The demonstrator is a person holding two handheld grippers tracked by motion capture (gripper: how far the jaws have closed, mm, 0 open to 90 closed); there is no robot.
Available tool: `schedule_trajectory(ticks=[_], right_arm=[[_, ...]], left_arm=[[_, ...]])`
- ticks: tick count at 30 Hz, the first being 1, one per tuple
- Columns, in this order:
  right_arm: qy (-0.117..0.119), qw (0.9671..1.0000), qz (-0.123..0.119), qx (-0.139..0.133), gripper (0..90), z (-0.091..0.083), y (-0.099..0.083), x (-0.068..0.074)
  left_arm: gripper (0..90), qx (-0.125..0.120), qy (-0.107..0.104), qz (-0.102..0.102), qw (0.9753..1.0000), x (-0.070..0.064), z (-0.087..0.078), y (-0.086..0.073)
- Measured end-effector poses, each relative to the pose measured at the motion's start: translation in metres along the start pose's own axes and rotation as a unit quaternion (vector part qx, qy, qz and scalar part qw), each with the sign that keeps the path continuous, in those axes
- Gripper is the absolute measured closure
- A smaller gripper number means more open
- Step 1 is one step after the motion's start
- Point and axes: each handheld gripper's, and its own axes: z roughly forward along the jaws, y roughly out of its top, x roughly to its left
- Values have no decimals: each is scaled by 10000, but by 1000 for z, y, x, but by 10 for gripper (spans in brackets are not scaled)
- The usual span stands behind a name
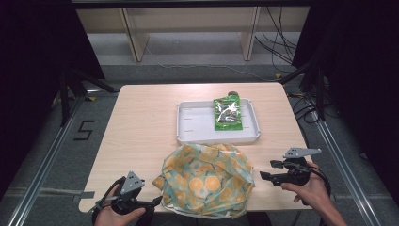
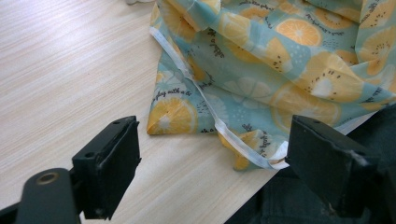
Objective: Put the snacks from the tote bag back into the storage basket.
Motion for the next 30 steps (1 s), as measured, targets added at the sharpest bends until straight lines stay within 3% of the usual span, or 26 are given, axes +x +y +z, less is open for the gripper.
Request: schedule_trajectory(ticks=[1, 6, 7, 9, 10, 13, 15, 16, 17, 19, 20, 22, 23, 26, 27, 29, 30], right_arm=[[-82, 9999, 125, -6, 309, -1, -2, 4], [-123, 9997, 160, 103, 304, -5, -8, 7], [-120, 9999, -56, 78, 302, -5, -9, 4], [-24, 9998, -45, 180, 302, -6, -11, 5], [-121, 9998, 53, 158, 302, -7, -13, 8], [-186, 9997, -50, 179, 302, -9, -16, 8], [-223, 9996, 11, 172, 303, -10, -18, 9], [-151, 9998, -41, 131, 303, -10, -19, 8], [-70, 9998, 79, 176, 302, -11, -19, 10], [-110, 9998, -64, 136, 303, -12, -19, 8], [-142, 9998, 101, 78, 303, -12, -20, 11], [-106, 9998, 117, 101, 303, -13, -20, 11], [-91, 9999, -50, 127, 303, -13, -19, 8], [-218, 9998, 27, 24, 303, -14, -20, 10], [-252, 9996, -130, 37, 303, -15, -20, 8], [-167, 9998, -67, 87, 303, -15, -20, 7], [-87, 9999, -22, 129, 303, -14, -20, 7]], left_arm=[[166, 5, 3, 8, 10000, 0, 0, 0], [166, -46, 1, -12, 10000, 0, 0, 0], [165, -42, 1, -13, 10000, 0, 0, 0], [166, -27, 3, -18, 10000, 0, 0, 0], [166, -21, -2, -32, 10000, 0, 0, 0], [166, -23, -1, -28, 10000, 0, 0, 0], [166, -49, 3, -15, 10000, 0, 0, 0], [166, -29, 10, 13, 10000, 0, 0, 0], [166, -11, 11, 28, 10000, 0, 0, 0], [166, -7, 9, 15, 10000, 0, 0, 0], [166, -13, 11, 17, 10000, 0, 0, 0], [166, -28, 10, 24, 10000, 0, 0, 0], [166, -16, 11, 8, 10000, 0, 0, 0], [166, -25, 15, 26, 10000, 1, 0, 0], [166, -25, 17, 26, 10000, 1, 0, 0], [166, -33, 23, 30, 10000, 0, 0, 0], [166, -172, 18, -131, 9998, -2, 2, 0]])
